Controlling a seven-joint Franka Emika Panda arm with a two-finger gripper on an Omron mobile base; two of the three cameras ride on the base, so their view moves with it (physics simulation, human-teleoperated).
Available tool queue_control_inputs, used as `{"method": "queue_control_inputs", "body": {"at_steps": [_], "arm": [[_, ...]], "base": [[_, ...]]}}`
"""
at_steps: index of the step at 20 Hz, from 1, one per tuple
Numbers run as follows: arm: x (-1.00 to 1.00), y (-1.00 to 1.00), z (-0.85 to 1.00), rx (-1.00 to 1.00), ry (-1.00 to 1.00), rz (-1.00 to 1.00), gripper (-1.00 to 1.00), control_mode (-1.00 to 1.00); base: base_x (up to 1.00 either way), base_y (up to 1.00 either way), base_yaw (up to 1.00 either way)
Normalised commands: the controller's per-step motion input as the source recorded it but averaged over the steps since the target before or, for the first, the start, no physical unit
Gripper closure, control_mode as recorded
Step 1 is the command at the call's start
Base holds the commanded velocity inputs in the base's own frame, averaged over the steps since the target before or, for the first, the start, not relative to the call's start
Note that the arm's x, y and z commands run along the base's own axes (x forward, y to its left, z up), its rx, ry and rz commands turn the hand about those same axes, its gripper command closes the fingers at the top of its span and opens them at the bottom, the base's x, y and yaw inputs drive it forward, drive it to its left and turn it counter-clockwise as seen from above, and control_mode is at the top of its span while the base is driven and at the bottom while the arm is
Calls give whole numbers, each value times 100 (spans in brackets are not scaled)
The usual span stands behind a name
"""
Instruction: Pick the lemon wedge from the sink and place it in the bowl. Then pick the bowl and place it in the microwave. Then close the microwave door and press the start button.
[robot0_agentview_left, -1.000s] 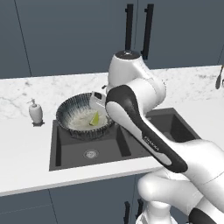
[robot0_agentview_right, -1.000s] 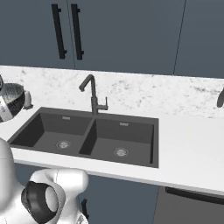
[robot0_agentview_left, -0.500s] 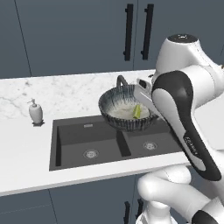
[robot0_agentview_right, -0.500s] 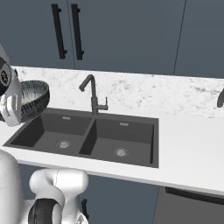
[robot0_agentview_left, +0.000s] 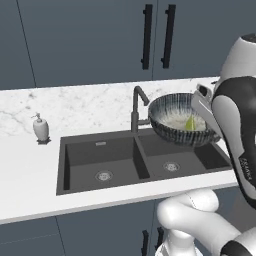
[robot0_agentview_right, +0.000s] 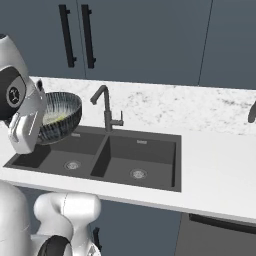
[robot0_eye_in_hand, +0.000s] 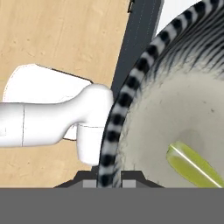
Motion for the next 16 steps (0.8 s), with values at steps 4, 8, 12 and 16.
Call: {"method": "queue_control_inputs", "body": {"at_steps": [4, 8, 12, 16], "arm": [[0, -9, 57, 0, -1, -6, 100, -100], [0, -11, 22, 0, 0, 0, 100, -100], [0, 0, 0, 0, 0, 0, 100, 100], [0, 0, 0, 0, 0, 0, 100, 100]], "base": [[0, 0, 0], [0, 0, 0], [0, 0, 0], [-70, -1, -2]]}}
